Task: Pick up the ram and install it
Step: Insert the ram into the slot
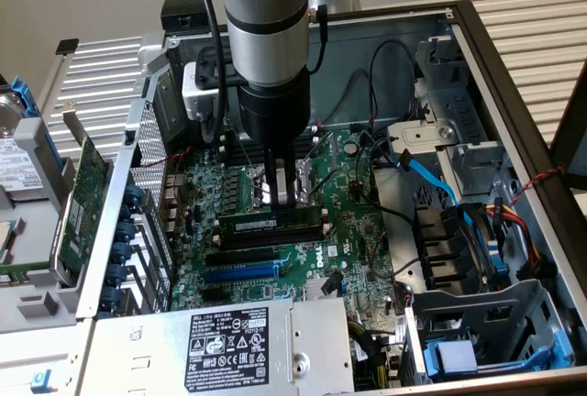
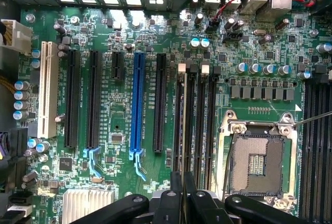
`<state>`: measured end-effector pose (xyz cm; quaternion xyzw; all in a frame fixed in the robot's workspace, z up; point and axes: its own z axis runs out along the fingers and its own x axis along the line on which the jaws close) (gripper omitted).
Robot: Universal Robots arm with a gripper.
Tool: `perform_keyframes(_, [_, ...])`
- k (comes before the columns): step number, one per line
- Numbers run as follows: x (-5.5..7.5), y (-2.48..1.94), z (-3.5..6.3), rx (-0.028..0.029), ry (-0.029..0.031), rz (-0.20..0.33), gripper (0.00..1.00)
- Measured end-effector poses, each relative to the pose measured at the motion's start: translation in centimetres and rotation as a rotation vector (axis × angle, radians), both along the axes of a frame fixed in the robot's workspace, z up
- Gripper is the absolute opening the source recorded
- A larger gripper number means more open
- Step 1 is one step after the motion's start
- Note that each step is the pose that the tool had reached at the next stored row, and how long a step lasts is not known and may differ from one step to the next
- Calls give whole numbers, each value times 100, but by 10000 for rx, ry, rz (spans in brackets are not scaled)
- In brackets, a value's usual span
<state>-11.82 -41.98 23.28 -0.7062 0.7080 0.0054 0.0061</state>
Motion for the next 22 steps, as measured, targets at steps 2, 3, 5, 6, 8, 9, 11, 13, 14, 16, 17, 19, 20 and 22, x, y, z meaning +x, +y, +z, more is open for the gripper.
perform_keyframes(2, [0, -1, 0, 0, 0, -25, 13])
perform_keyframes(3, [0, -1, 0, 0, 0, -40, 13])
perform_keyframes(5, [0, -4, 0, -1, 0, -68, 13])
perform_keyframes(6, [0, -6, 0, -1, 0, -78, 13])
perform_keyframes(8, [0, -9, 0, 0, 0, -97, 13])
perform_keyframes(9, [0, -10, -1, 0, 0, -99, 13])
perform_keyframes(11, [0, -15, -1, 0, 0, -100, 13])
perform_keyframes(13, [0, -20, -1, 0, 0, -100, 13])
perform_keyframes(14, [0, -21, -1, 0, 0, -101, 13])
perform_keyframes(16, [1, -22, -4, 0, -9, -99, 13])
perform_keyframes(17, [0, -22, -5, 0, -14, -99, 13])
perform_keyframes(19, [0, -22, -5, -1, -22, -100, 13])
perform_keyframes(20, [0, -22, -6, 0, -24, -101, 13])
perform_keyframes(22, [0, -21, -7, 1, -26, -100, 13])
